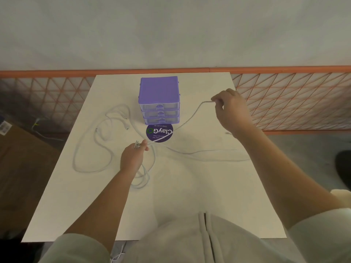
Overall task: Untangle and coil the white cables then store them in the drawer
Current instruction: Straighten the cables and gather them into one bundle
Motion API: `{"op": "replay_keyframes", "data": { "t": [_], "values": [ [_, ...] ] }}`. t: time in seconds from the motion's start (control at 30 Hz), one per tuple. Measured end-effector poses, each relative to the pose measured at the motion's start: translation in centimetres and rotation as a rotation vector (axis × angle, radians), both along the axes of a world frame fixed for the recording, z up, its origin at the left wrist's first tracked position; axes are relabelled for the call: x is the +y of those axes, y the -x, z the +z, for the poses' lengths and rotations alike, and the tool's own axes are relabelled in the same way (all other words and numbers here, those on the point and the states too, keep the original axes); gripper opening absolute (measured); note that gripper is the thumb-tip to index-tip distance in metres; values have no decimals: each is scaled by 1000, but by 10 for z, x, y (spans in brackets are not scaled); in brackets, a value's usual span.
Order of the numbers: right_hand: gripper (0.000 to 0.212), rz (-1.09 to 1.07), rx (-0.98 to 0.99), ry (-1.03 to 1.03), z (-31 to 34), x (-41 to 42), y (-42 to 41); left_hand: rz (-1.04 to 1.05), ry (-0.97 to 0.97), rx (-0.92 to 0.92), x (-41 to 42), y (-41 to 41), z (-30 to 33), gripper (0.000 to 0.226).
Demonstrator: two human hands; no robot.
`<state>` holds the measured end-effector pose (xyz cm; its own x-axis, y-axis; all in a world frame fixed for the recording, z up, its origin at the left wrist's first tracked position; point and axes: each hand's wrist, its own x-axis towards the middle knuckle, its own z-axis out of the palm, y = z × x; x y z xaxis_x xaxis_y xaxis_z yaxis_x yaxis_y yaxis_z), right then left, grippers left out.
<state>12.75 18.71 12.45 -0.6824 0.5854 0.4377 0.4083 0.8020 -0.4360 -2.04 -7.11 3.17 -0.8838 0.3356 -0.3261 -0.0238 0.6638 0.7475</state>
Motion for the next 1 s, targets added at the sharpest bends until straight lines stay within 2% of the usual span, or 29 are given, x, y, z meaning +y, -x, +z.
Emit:
{"op": "replay_keyframes", "data": {
  "t": [0.1,0.17,0.4,0.5,0.57,0.67,0.73,0.77,0.83,0.87,1.0],
  "values": [
    [24,14,-61,-200,-7,-2,-5,8,-16,-6,6,0,2,38],
    [24,45,-155,-228,-22,-5,-10,0,-34,2,9,-1,4,38],
    [35,-19,-736,30,-82,-13,-34,-49,-87,3,12,-1,15,37],
    [42,-106,-951,-6,-84,-32,-25,-61,-122,-7,15,2,21,37],
    [51,-86,-897,-29,-77,-47,-10,-83,-128,-11,16,3,24,37],
    [66,219,-549,188,-63,-74,19,-109,-173,-27,19,3,29,37],
    [61,400,-432,398,-58,-92,34,-115,-208,-43,22,4,32,36],
    [51,433,-398,487,-59,-98,39,-111,-220,-50,23,5,33,36],
    [24,376,-366,627,-62,-101,41,-93,-228,-59,23,8,32,36],
    [21,317,-374,676,-65,-97,38,-80,-224,-62,23,10,31,36],
    [52,140,-486,615,-78,-70,11,-10,-188,-77,19,19,21,37]
  ]
}}
